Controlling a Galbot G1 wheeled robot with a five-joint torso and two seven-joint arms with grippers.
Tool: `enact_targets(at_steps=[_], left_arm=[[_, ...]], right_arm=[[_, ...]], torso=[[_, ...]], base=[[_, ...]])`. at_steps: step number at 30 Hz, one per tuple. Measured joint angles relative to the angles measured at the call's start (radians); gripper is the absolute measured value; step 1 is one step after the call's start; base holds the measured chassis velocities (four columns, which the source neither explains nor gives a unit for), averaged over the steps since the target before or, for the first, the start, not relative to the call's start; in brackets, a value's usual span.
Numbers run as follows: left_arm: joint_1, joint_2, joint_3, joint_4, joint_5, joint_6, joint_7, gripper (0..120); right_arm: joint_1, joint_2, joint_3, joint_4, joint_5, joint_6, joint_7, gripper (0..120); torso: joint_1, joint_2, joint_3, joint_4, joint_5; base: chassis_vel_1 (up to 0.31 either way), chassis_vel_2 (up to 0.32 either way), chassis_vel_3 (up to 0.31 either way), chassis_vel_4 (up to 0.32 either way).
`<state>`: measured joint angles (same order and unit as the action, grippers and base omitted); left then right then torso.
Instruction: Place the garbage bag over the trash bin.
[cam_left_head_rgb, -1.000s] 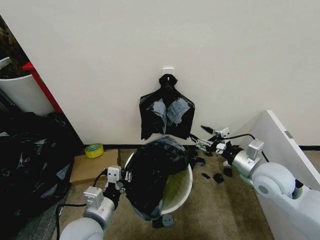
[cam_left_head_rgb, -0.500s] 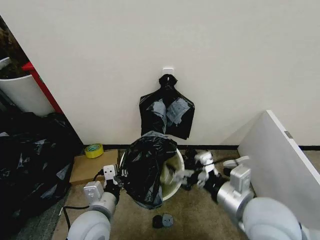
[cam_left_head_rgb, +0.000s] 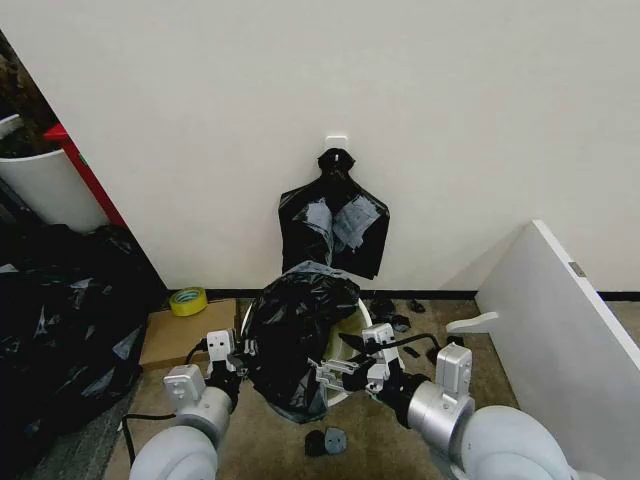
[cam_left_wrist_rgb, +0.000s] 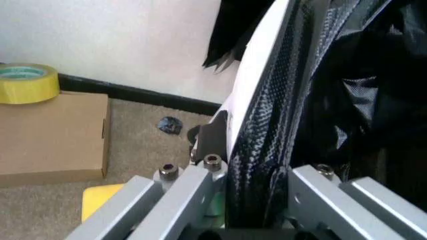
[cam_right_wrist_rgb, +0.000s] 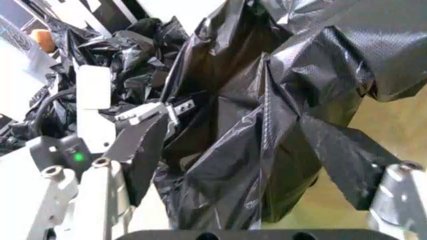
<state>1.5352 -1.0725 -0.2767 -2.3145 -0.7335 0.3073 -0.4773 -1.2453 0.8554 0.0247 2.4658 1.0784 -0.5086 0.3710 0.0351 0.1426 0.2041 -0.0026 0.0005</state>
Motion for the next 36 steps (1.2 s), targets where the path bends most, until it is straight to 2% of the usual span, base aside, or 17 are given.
enact_targets(at_steps=[5,12,16,17,21,23,25,29,36], left_arm=[[0.01,0.001,0.001,-0.011,0.011,0.002,0.01,1],[0.017,0.011,0.001,-0.021,0.026,0.002,0.022,1],[0.027,0.016,-0.002,-0.026,0.026,0.002,0.022,1],[0.027,0.016,-0.002,-0.026,0.026,0.002,0.022,1],[0.031,0.017,-0.004,-0.036,0.026,0.002,0.023,1],[0.031,0.017,-0.004,-0.036,0.026,0.002,0.023,1],[0.03,0.018,-0.005,-0.036,0.025,0.002,0.023,1],[0.029,0.016,-0.005,-0.035,0.025,0.002,0.022,1],[0.027,0.015,-0.017,-0.027,0.012,0.0,0.021,1]], right_arm=[[0.01,0.006,-0.006,-0.022,-0.017,-0.008,0.0,61],[0.014,0.0,-0.005,-0.031,-0.031,-0.015,0.009,59],[0.011,-0.013,-0.002,-0.031,-0.033,-0.013,0.017,46],[0.011,-0.013,-0.002,-0.031,-0.033,-0.013,0.017,46],[0.01,-0.022,0.0,-0.033,-0.033,-0.011,0.021,26],[0.01,-0.022,0.0,-0.033,-0.032,-0.011,0.021,26],[0.008,-0.024,0.0,-0.028,-0.031,-0.011,0.02,14],[0.004,-0.026,0.002,-0.022,-0.029,-0.007,0.02,0],[-0.004,-0.037,0.041,-0.005,-0.039,0.016,0.034,0]], torso=[[0.0,0.0,0.0,0.0001,0.0],[0.0,0.0,0.0,0.0,0.0],[0.0,0.0,0.0,0.0,0.0],[0.0,0.0,0.0,0.0,0.0],[0.0,0.0,0.0,0.0,0.0001],[0.0,0.0,0.0,0.0,0.0],[0.0,0.0,0.0,0.0,0.0],[0.0,0.0,0.0,0.0,0.0],[0.0,0.0,0.0,0.0001,0.0]], base=[[0.0,0.0,0.0,0.0],[0.0,0.0,0.0,0.0],[0.0,0.0,0.0,0.0],[0.0,0.0,0.0,0.0],[0.0,0.0,0.0,0.0],[0.0,0.0,0.0,0.0],[0.0,0.0,0.0,0.0],[0.0,0.0,0.0,0.0],[0.0,0.0,0.0,0.0]])
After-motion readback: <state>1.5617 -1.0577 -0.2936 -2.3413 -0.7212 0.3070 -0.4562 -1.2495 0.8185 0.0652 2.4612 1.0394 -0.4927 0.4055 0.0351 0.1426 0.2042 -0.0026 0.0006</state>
